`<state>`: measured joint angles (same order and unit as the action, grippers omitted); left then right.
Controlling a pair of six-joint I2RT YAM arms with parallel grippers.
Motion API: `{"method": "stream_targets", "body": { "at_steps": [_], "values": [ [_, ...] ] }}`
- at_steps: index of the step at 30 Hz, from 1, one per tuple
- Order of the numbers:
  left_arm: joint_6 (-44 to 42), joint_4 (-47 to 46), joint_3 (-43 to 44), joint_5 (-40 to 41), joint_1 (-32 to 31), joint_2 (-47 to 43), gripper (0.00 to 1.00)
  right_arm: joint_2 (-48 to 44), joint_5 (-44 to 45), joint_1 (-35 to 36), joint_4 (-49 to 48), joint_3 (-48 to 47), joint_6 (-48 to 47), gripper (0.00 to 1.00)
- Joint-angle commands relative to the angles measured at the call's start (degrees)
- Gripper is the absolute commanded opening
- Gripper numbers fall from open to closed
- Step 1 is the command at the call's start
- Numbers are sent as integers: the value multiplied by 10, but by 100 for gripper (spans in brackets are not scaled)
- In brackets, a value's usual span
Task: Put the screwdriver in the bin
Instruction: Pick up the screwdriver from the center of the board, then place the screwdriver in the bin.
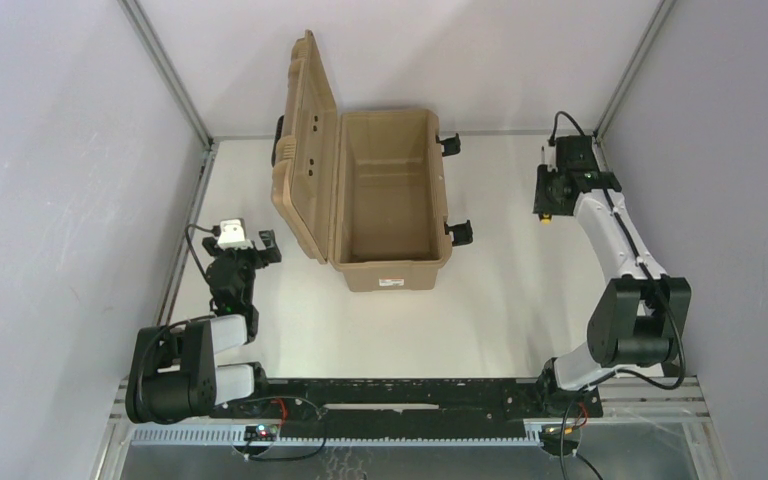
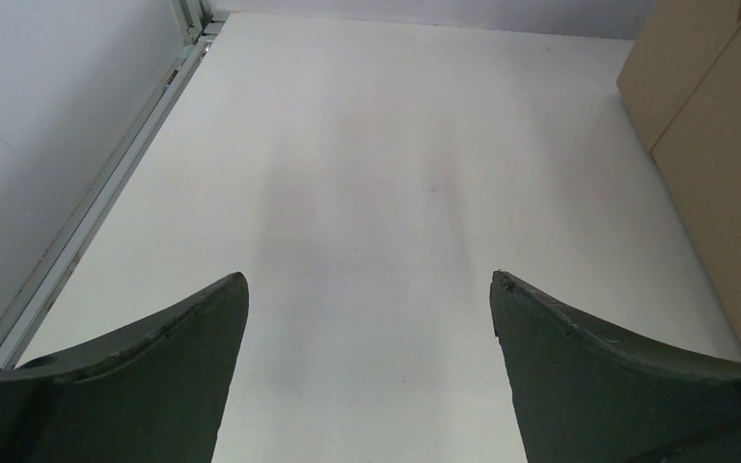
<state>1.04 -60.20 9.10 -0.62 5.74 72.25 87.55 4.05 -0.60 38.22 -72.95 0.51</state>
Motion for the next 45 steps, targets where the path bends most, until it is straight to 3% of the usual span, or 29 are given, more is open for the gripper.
{"method": "stream_targets", "body": {
  "at_steps": [1,16,45],
  "values": [
    [-10,-20,8,-3,1,-4,100,-39,9,3,14,-62,13,0],
    [-10,-20,8,-3,1,-4,100,-24,45,93,85,-250,69,0],
    [-10,-20,7,-3,0,-4,100,137,57,313,137,-458,202,0]
  ]
}}
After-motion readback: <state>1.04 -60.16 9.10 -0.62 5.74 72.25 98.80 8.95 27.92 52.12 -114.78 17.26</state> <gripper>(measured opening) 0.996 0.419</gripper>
